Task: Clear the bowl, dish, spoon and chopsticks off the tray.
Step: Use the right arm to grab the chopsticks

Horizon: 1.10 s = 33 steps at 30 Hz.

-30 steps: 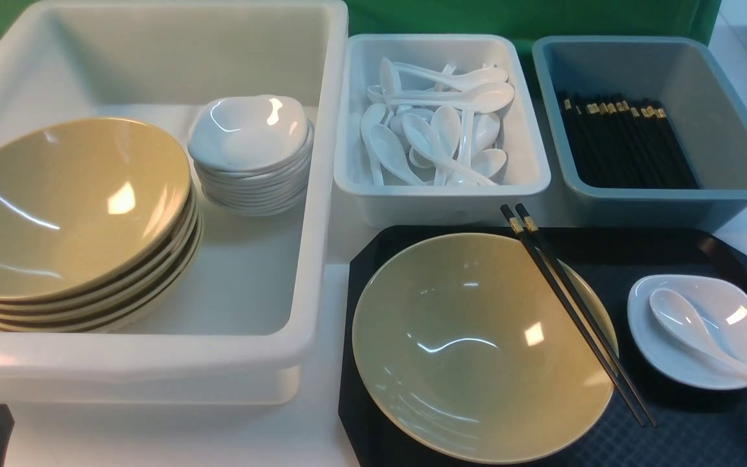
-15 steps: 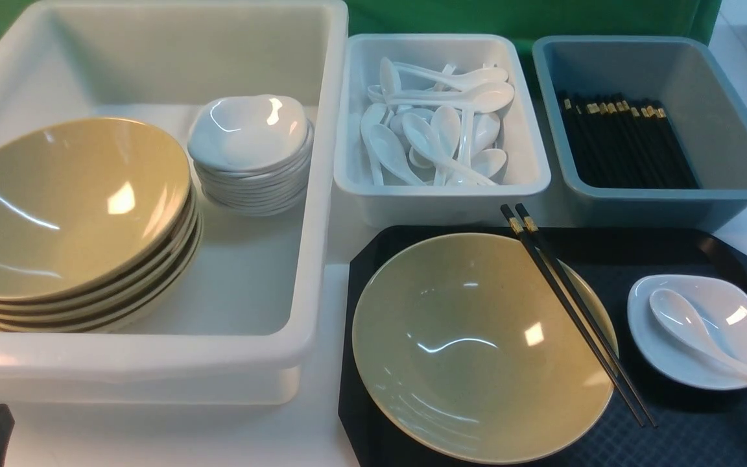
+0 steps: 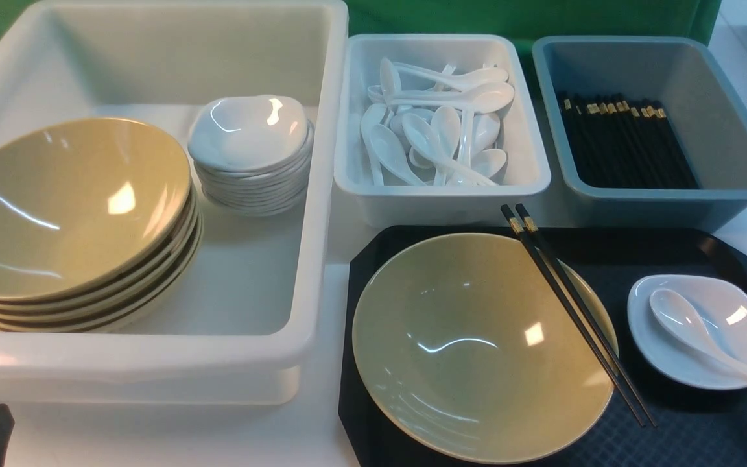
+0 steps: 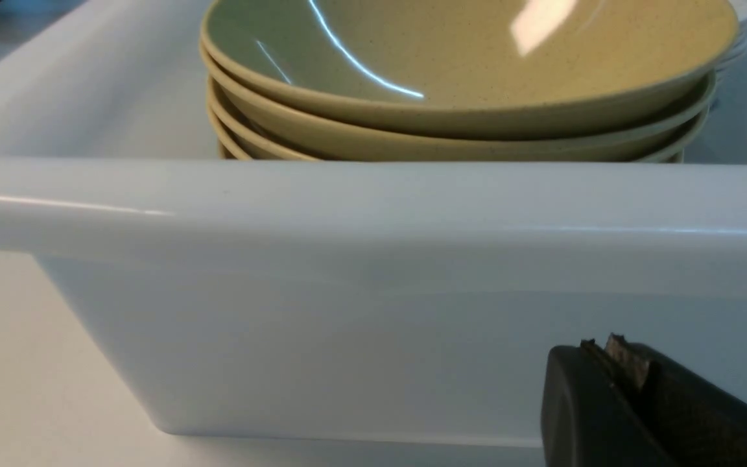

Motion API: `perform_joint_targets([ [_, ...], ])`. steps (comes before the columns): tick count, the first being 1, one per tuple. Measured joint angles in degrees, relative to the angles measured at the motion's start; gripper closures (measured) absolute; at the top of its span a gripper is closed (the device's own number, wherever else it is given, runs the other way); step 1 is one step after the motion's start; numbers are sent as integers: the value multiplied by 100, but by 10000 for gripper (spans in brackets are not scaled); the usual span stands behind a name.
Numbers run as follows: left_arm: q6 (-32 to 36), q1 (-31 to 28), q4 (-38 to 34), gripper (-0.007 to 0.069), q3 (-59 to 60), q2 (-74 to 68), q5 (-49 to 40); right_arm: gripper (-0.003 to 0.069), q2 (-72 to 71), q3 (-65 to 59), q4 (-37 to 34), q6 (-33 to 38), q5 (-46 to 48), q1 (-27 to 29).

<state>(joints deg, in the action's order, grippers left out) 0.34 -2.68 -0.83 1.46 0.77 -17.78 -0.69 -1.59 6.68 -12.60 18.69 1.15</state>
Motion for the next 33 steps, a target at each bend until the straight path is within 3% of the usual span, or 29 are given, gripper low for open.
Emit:
perform_joint_targets([
  [3, 19, 0, 6, 636, 0, 0, 0, 421, 0, 0, 0, 0, 0, 0],
  [6, -501, 0, -732, 636, 0, 0, 111, 421, 0, 0, -74, -608, 0, 0],
  [9, -1668, 0, -2566, 636, 0, 0, 384, 421, 0, 0, -358, -2016, -39, 0],
  [10, -2138, 0, -3381, 636, 0, 0, 441, 421, 0, 0, -487, -2855, -74, 0],
  [11, -2199, 0, -3381, 636, 0, 0, 448, 421, 0, 0, -511, -3001, -99, 0],
  [13, -2630, 0, -4398, 636, 0, 0, 506, 421, 0, 0, -668, -4799, -286, 0],
  [16, -2788, 0, -4737, 636, 0, 0, 560, 421, 0, 0, -668, -5617, -323, 0],
  [22, -2795, 0, -4869, 636, 0, 0, 601, 421, 0, 0, -668, -4922, -219, 0],
  [26, -2190, 0, -4872, 636, -168, 0, 572, 421, 0, 0, -1106, -4261, -315, -185],
  [28, -1159, 0, -4676, 636, -777, 0, 535, 421, 0, 250, -1352, -3080, -318, -501],
  [29, -1159, 0, -4653, 636, -830, 0, 535, 421, 0, 288, -1375, -2989, -308, -530],
  [31, -226, 0, -4338, 636, -1570, -182, 322, 444, 162, 1036, -1405, -1854, -170, -887],
  [33, 229, 0, -4071, 636, -2056, -550, -12, 480, 516, 1522, -1408, -1347, -32, -1034],
])
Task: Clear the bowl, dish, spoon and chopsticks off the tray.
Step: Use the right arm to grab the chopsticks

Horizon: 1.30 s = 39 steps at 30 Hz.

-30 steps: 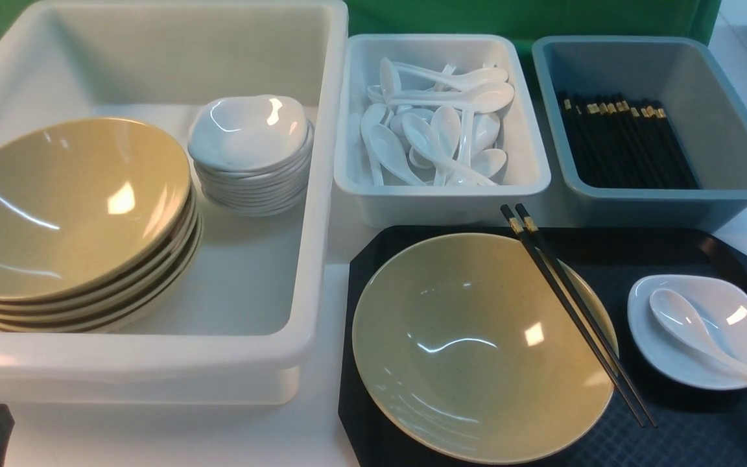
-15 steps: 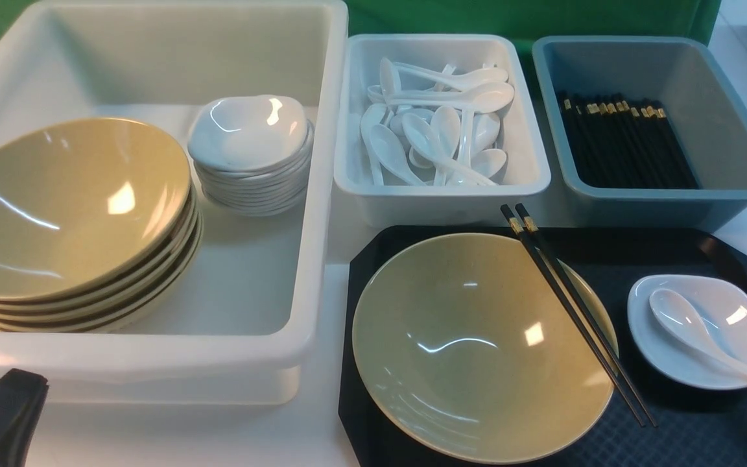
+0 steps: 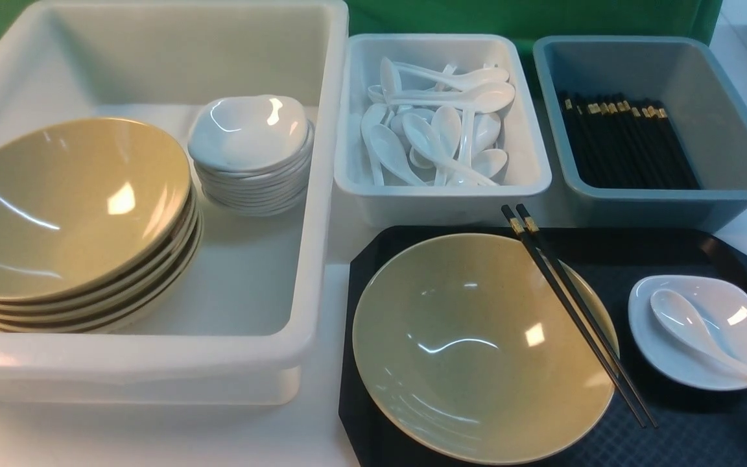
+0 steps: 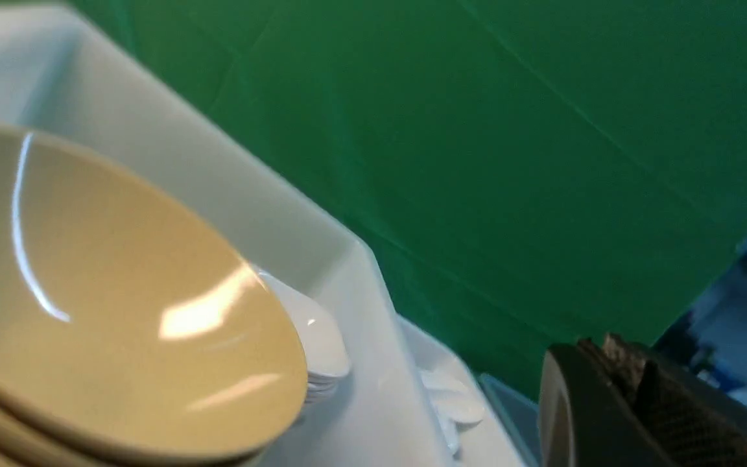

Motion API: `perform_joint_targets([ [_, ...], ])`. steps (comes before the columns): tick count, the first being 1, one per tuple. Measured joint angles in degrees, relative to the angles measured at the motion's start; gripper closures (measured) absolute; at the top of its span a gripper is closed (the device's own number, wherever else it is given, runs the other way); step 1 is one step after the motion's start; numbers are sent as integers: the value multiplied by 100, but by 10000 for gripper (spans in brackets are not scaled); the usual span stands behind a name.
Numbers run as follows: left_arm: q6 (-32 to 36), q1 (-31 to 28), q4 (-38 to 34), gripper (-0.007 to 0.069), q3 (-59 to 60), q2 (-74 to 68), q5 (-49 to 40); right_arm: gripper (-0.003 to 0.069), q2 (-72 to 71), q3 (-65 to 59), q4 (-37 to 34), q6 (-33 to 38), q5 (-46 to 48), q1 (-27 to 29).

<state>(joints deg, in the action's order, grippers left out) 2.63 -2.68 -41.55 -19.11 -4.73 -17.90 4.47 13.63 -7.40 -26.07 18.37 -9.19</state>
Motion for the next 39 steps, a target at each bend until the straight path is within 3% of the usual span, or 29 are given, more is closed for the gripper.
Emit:
perform_joint_targets([
  [2, 248, 0, 345, 636, -441, -502, -349, 523, 434, 451, 0, 624, 173, -87],
  [5, 555, 0, 1283, 636, -1657, -1687, -1583, 620, 1795, 1815, 0, 1994, 1147, -179],
  [11, 923, 37, 2151, 636, -3365, -3329, -3721, 626, 3828, 3844, 11, 3580, 3472, -202],
  [14, 1204, 375, 2404, 636, -3736, -3878, -4167, 626, 4476, 4405, 11, 4019, 4093, -238],
  [18, 1304, 1240, 2687, 636, -3994, -4488, -4630, 626, 5078, 4742, 17, 4166, 4437, -499],
  [21, 1364, 2233, 3055, 636, -4295, -5284, -5075, 624, 5777, 5093, 166, 4240, 4633, -1087],
  [22, 1363, 2290, 3102, 636, -4317, -5384, -5095, 624, 5819, 5093, 182, 4240, 4633, -1125],
  [25, 1344, 3341, 3524, 636, -4791, -6155, -5230, 622, 6594, 5477, 375, 4082, 4648, -1740],
  [29, 1325, 4366, 3779, 636, -5294, -6701, -5128, 597, 7412, 5918, 387, 3917, 4636, -1997],
  [34, 1321, 5000, 3816, 636, -5429, -6870, -4895, 499, 8092, 6117, 457, 3698, 4576, -1996],
  [39, 1321, 5195, 3875, 636, -5429, -6896, -4863, 281, 8747, 6136, 799, 3330, 4533, -1996],
])
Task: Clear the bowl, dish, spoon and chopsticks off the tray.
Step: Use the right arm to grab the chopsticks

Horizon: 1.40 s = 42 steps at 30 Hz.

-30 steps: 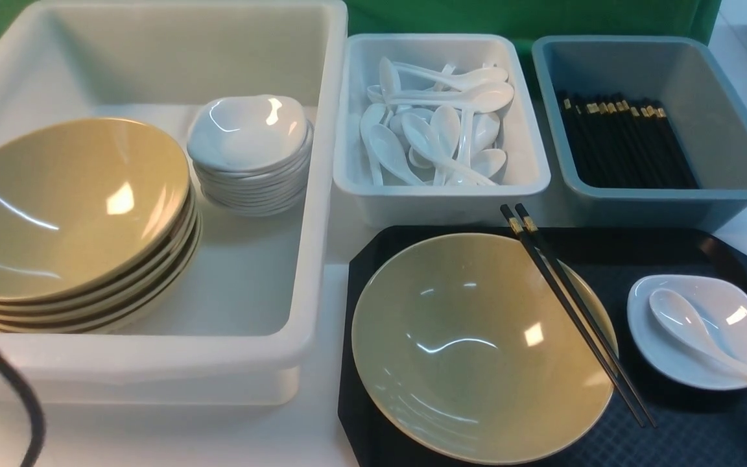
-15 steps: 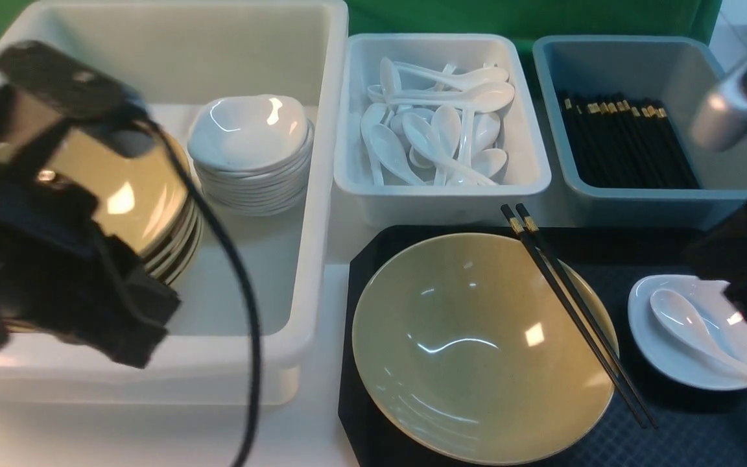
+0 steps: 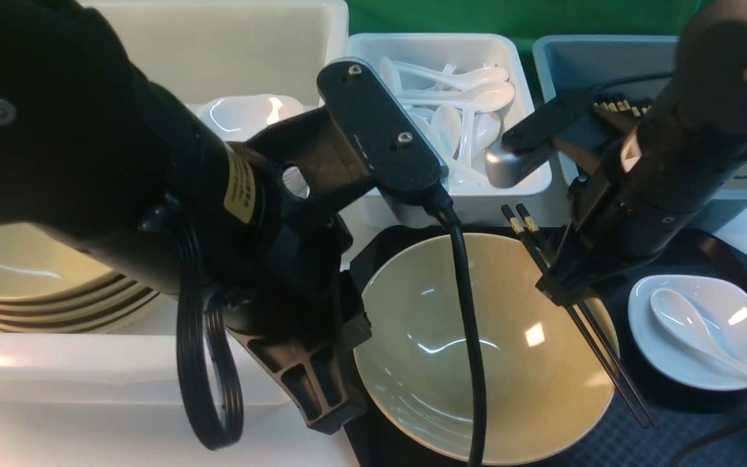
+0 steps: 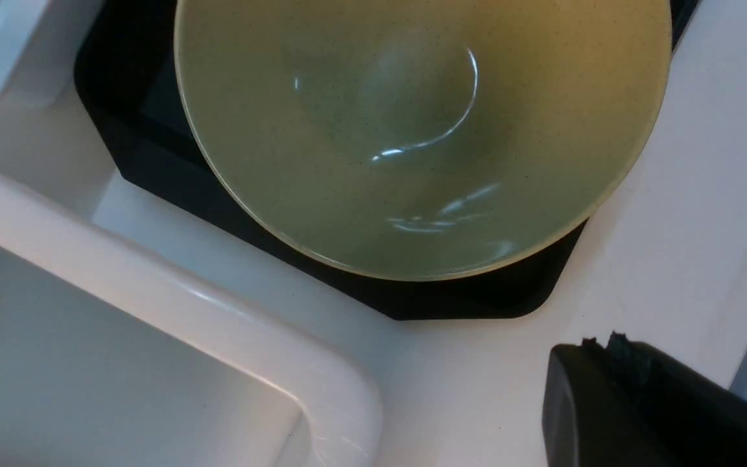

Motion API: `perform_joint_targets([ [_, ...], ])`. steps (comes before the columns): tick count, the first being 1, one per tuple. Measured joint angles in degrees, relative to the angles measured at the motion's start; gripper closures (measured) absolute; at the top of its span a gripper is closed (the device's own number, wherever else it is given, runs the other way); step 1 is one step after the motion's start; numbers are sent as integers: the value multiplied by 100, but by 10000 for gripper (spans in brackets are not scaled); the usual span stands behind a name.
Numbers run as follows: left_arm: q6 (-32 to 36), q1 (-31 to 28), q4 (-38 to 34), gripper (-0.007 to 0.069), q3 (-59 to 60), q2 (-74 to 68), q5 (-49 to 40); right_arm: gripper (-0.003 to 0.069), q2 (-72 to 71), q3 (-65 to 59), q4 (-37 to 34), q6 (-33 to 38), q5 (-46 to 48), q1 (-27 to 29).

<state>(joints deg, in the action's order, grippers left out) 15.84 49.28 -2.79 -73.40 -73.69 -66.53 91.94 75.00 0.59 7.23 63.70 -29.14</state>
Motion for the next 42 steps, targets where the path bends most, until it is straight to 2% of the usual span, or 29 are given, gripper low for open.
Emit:
perform_joint_targets([
  [1, 0, 0, 39, 636, 0, 0, 0, 234, 72, 4, 65, -47, -18, 0],
  [6, 0, 0, 115, 636, 0, -16, 0, 162, 316, 4, 151, -201, -113, 0],
  [22, -19, 0, 158, 636, 398, -20, 47, 158, 741, 4, 282, -616, -301, 0],
  [26, -23, 0, 160, 636, 411, -20, 52, 212, 741, 4, 282, -616, -301, 0],
  [33, -114, 0, 160, 636, 411, -20, 65, 486, 741, 4, 286, -723, -301, 0],
  [35, -126, 0, 160, 636, 411, -20, 65, 514, 741, 4, 286, -723, -301, 0],
  [42, -308, 0, 165, 636, 416, -20, 120, 513, 623, 158, 308, -723, -281, 0],
])
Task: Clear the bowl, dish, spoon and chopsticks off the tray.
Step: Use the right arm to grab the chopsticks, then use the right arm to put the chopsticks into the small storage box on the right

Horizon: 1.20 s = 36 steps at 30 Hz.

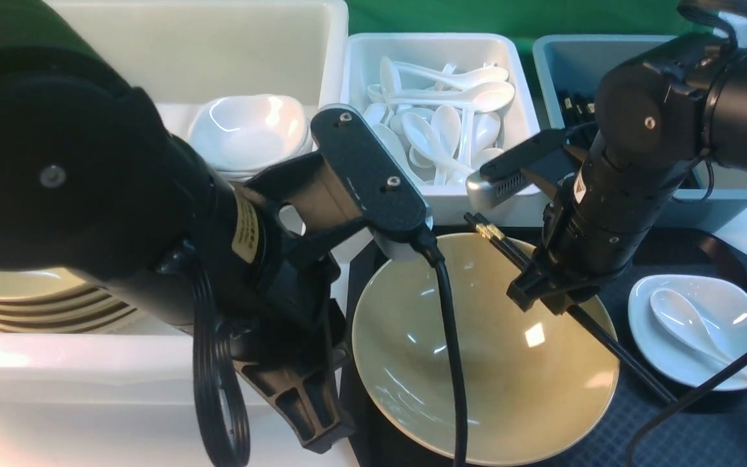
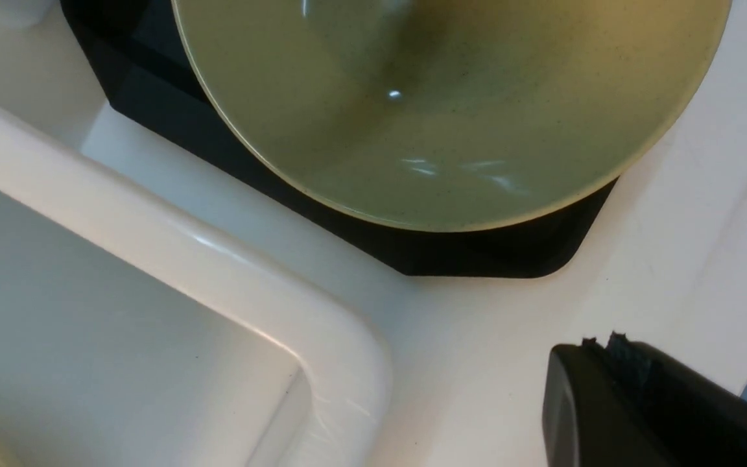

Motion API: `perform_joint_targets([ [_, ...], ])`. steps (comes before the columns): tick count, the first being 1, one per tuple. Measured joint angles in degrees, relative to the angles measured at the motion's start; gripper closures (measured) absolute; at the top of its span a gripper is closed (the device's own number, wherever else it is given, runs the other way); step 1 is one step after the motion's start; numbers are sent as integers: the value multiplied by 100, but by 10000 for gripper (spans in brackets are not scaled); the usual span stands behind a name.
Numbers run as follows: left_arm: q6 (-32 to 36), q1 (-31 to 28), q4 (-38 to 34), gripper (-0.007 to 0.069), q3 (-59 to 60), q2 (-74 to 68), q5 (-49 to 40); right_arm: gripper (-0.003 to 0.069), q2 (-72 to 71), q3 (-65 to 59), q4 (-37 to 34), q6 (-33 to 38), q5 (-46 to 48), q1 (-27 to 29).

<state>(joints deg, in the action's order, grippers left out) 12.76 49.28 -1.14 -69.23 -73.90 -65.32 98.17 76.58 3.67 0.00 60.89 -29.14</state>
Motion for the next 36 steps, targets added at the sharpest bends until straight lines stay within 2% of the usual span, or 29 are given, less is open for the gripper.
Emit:
perform_joint_targets([
  [5, -301, 0, 0, 636, 0, 0, 477, 513, -263, 756, 369, 0, 42, 215],
  [8, -489, 0, 0, 636, 4, -8, 1304, 513, -279, 1298, 507, 0, -64, 543],
  [12, -803, 0, 0, 636, -210, -438, 3299, 513, -116, 1917, 586, -93, -720, 1279],
  [15, -886, 0, 114, 636, -694, -953, 3835, 513, 97, 2115, 600, -360, -1226, 1655],
  [18, -900, 0, 308, 636, -1415, -1447, 3871, 513, 333, 2186, 605, -753, -1847, 1945],
  [22, -900, 0, 465, 636, -2487, -1892, 3500, 513, 866, 2303, 602, -1294, -2798, 2297],
  [27, -900, 0, 522, 636, -2842, -1949, 3349, 502, 1615, 2747, 602, -1564, -3231, 2532],
  [30, -900, 0, 675, 636, -2870, -1949, 3098, 417, 2096, 3156, 602, -1536, -3121, 2613],
  [34, -900, 0, 906, 636, -2870, -1949, 2647, 235, 2388, 3720, 538, -1503, -2114, 2645],
  [36, -900, 0, 991, 636, -2870, -1949, 2583, 153, 2369, 4016, 478, -1240, -1433, 2645],
])
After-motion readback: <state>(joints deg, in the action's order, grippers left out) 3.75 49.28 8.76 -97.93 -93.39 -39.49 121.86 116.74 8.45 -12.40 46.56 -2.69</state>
